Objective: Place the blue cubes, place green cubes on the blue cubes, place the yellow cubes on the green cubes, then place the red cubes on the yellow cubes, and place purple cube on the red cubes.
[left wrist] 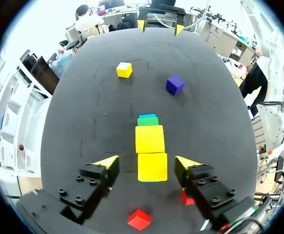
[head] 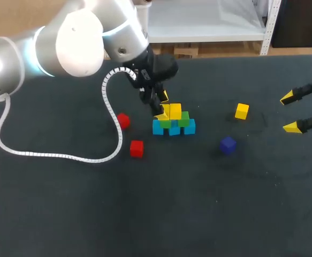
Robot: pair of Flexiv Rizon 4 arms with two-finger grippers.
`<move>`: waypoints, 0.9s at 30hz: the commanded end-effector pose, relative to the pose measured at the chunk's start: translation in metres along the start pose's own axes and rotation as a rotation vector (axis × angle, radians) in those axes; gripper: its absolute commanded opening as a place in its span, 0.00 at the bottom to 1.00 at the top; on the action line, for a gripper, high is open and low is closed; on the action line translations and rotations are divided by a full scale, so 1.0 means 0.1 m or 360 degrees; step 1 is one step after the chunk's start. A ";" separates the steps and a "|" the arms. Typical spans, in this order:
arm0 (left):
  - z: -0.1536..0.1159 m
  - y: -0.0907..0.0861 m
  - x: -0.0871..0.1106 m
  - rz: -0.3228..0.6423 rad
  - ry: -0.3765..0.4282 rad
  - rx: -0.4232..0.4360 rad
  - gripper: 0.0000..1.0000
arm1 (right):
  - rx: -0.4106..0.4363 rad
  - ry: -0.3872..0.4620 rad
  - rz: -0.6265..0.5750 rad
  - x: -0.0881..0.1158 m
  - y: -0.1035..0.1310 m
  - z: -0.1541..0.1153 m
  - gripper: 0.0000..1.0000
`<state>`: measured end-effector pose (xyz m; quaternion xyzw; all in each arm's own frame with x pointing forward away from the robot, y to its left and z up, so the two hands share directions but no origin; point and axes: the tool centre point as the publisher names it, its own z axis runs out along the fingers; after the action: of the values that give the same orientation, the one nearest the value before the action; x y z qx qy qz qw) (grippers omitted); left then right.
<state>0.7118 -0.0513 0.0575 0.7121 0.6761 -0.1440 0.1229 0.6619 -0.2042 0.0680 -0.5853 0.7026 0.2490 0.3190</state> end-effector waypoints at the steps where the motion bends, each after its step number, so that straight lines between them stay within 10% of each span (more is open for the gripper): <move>1: -0.06 -0.05 0.02 -0.0001 0.0002 -0.0003 1.00 | 0.0001 -0.0002 -0.0001 0.00 0.00 0.00 1.00; 27: -0.48 -0.63 0.89 -0.0103 -0.0408 -0.0003 1.00 | 0.0001 -0.0002 -0.0001 0.00 0.00 0.00 1.00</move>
<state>0.6665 0.0392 0.0684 0.6754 0.6855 -0.2174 0.1633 0.6619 -0.2042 0.0680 -0.5853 0.7026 0.2490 0.3190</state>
